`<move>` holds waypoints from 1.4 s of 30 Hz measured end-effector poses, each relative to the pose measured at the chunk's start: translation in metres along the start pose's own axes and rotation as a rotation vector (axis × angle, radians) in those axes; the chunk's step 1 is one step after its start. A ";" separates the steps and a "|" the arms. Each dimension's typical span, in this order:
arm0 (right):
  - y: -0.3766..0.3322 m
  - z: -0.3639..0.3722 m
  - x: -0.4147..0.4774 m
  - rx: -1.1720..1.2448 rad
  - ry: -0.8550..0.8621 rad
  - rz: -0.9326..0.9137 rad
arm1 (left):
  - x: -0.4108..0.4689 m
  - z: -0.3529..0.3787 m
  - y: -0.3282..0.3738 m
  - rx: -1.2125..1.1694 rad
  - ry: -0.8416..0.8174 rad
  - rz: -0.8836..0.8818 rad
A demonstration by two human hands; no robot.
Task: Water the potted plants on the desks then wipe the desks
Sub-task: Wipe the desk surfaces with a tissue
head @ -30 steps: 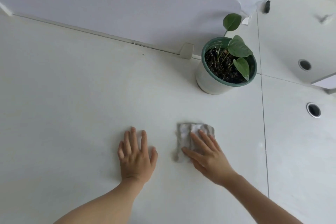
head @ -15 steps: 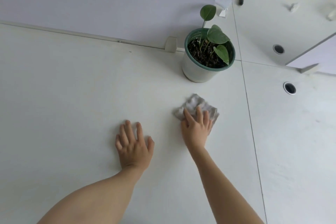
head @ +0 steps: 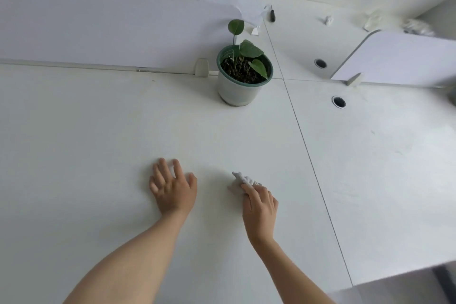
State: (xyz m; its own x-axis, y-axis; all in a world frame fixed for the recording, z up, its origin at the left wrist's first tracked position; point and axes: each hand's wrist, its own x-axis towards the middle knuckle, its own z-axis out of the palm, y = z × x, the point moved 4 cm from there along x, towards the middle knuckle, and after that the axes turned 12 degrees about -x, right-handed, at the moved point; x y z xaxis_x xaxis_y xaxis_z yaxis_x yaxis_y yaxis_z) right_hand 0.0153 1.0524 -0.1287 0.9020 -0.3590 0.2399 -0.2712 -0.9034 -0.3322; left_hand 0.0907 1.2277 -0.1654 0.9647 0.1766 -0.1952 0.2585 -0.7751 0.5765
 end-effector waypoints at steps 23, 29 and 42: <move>0.055 -0.062 -0.072 0.321 -0.138 -0.304 | -0.281 -0.045 -0.091 -0.819 0.218 -0.355; 0.045 -0.027 0.029 0.167 -0.241 -0.001 | -0.378 -0.038 -0.115 -0.837 0.439 -0.544; -0.042 -0.005 -0.112 0.208 -0.552 -0.259 | -0.407 -0.080 -0.185 -0.896 0.522 -0.593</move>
State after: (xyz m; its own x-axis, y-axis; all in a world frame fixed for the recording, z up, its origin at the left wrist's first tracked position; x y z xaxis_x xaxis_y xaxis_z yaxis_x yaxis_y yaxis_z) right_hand -0.0759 1.1291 -0.1373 0.9846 0.0886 -0.1506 -0.0007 -0.8601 -0.5102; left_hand -0.3458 1.3480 -0.1296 0.5331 0.7499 -0.3917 0.4130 0.1733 0.8941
